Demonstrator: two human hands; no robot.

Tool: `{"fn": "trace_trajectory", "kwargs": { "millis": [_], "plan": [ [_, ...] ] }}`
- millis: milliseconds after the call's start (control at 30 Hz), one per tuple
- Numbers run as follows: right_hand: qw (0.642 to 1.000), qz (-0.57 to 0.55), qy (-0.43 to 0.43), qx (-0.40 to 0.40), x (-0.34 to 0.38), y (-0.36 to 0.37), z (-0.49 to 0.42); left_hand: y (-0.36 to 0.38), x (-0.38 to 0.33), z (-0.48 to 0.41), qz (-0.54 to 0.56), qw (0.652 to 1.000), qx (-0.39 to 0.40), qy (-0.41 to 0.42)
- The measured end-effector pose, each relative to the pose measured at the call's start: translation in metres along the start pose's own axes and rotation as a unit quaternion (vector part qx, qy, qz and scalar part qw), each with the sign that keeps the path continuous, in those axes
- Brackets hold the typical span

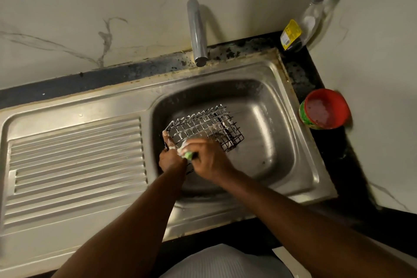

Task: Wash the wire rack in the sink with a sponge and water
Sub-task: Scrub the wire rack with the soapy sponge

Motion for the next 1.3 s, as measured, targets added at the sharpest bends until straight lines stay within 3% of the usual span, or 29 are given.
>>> {"fn": "trace_trajectory", "kwargs": {
  "millis": [100, 233, 333, 400, 467, 667, 767, 900, 967, 1067, 1200, 1267, 1300],
  "plan": [
    [1.0, 0.011, -0.009, -0.008, -0.01, -0.007, 0.005, -0.002, -0.002, 0.005, 0.052, 0.997, -0.013, -0.047],
    [0.973, 0.059, 0.168, -0.149, -0.115, -0.063, 0.013, 0.004, 0.004, -0.004, 0.098, 0.992, -0.006, -0.075],
    [0.937, 0.096, 0.281, -0.184, -0.157, -0.083, 0.01, 0.001, -0.002, -0.001, 0.067, 0.996, -0.016, -0.062],
    [0.923, 0.099, 0.313, -0.201, -0.15, -0.081, 0.006, 0.0, -0.004, 0.003, 0.091, 0.994, -0.011, -0.062],
    [0.936, 0.076, 0.282, -0.197, -0.124, -0.067, 0.006, -0.002, -0.009, 0.009, 0.1, 0.993, -0.01, -0.067],
    [0.996, 0.014, 0.038, -0.077, -0.008, -0.008, 0.022, -0.007, -0.012, 0.01, 0.103, 0.988, 0.005, -0.112],
    [0.998, 0.019, 0.018, -0.051, 0.004, -0.001, 0.019, -0.007, -0.013, 0.014, 0.107, 0.984, 0.042, -0.134],
    [0.999, -0.006, -0.01, -0.038, -0.018, -0.021, 0.015, -0.003, -0.013, 0.018, 0.203, 0.962, 0.048, -0.174],
    [0.995, -0.025, 0.019, -0.097, -0.041, -0.043, 0.018, 0.002, -0.008, 0.01, 0.227, 0.956, 0.047, -0.182],
    [0.97, -0.015, 0.142, -0.198, -0.098, -0.079, 0.025, 0.002, -0.007, 0.007, 0.224, 0.953, 0.043, -0.201],
    [0.951, 0.027, 0.225, -0.21, -0.133, -0.089, 0.016, 0.0, -0.014, 0.02, 0.205, 0.959, 0.053, -0.19],
    [0.941, 0.039, 0.249, -0.225, -0.136, -0.087, 0.012, -0.002, -0.016, 0.018, 0.174, 0.976, 0.051, -0.119],
    [0.936, 0.039, 0.261, -0.231, -0.136, -0.086, 0.011, 0.0, -0.021, 0.019, 0.215, 0.964, 0.08, -0.133]
  ]
}}
Point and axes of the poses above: each hand's wrist, its own z-axis away from the middle knuckle, its own y-axis out of the palm, x = y × z, the point moved 4 cm from there along -z, towards the middle knuckle, and after that the axes turned 8 degrees about -z, right-handed, at the moved point
